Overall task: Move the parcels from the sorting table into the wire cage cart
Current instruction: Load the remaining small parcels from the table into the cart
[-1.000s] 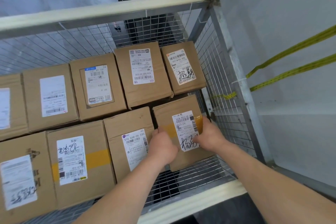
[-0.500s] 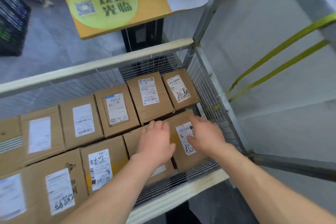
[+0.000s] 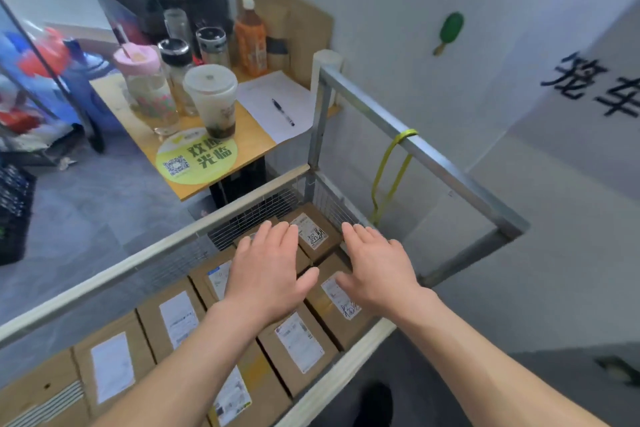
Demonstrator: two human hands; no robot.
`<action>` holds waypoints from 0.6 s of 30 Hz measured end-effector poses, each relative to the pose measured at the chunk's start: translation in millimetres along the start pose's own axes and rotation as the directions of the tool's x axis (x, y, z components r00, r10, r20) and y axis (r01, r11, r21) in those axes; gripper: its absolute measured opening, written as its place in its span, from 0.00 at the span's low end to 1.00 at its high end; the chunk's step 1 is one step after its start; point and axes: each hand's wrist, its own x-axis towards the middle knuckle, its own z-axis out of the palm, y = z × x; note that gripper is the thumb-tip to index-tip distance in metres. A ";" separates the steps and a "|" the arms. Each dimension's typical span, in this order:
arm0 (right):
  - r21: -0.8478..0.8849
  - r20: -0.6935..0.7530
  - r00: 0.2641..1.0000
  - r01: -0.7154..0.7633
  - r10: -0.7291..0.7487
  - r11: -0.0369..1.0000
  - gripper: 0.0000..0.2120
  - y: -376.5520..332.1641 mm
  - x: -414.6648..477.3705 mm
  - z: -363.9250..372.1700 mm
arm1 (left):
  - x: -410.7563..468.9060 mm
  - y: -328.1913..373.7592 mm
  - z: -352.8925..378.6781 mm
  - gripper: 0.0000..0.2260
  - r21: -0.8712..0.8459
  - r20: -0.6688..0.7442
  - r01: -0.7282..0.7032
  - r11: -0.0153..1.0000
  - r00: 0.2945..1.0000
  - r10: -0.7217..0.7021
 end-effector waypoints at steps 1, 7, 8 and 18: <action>-0.003 -0.014 1.000 -0.015 0.015 1.000 0.35 0.1 -8.9 -10.4 | -2.5 4.5 -10.8 0.36 0.003 -0.016 -0.023 1.000 1.000 0.023; -0.017 -0.121 0.987 -0.106 0.103 0.994 0.36 16.1 -65.7 -64.5 | -16.4 49.0 -58.8 0.37 0.016 -0.095 -0.184 0.983 0.978 0.184; -0.019 -0.144 0.982 -0.122 0.118 0.992 0.36 21.4 -76.8 -72.7 | -18.7 59.0 -64.2 0.37 0.019 -0.105 -0.210 0.977 0.972 0.211; -0.015 -0.247 0.922 -0.310 0.297 0.950 0.34 99.8 -202.4 -124.8 | -49.1 189.7 -96.3 0.36 0.057 -0.176 -0.402 0.914 0.897 0.405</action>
